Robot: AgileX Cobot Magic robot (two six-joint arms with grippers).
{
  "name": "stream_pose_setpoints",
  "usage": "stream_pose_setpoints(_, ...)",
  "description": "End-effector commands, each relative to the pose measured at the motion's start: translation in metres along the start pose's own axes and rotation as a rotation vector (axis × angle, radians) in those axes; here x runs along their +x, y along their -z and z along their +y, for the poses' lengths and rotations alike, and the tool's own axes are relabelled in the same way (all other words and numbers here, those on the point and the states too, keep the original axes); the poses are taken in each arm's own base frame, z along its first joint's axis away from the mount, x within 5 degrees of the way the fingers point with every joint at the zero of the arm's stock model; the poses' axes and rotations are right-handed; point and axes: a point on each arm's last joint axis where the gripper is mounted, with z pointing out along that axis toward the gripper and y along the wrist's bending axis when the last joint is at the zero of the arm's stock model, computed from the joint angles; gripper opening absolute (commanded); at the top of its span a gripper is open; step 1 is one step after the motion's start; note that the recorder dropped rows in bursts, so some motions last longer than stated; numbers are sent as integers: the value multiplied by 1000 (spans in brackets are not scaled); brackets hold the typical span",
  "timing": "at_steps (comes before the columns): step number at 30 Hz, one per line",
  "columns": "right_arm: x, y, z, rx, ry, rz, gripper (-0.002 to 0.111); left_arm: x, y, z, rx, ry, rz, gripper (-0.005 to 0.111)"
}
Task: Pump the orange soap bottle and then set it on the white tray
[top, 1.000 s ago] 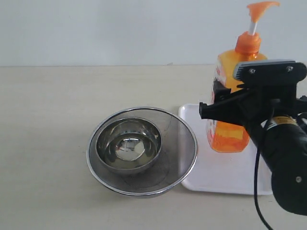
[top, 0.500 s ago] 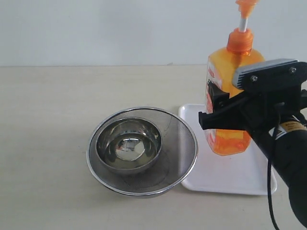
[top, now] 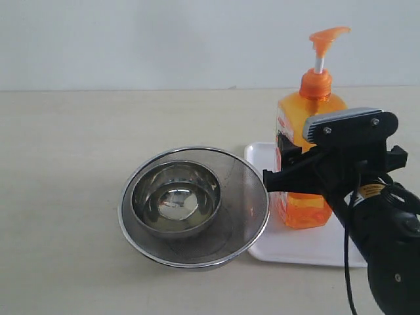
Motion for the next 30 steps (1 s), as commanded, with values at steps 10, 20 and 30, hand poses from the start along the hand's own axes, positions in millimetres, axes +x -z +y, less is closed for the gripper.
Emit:
stream_pose_setpoints(10, -29, -20, -12, -14, -67, -190, 0, 1, 0, 0, -1, 1, -1, 96)
stream_pose_setpoints(20, -29, -21, -13, 2, -43, -188, 0, 1, 0, 0, -1, 1, -1, 96)
stream_pose_setpoints(30, -6, -28, -9, -11, -70, -113, 0, 1, 0, 0, -1, 1, -1, 96)
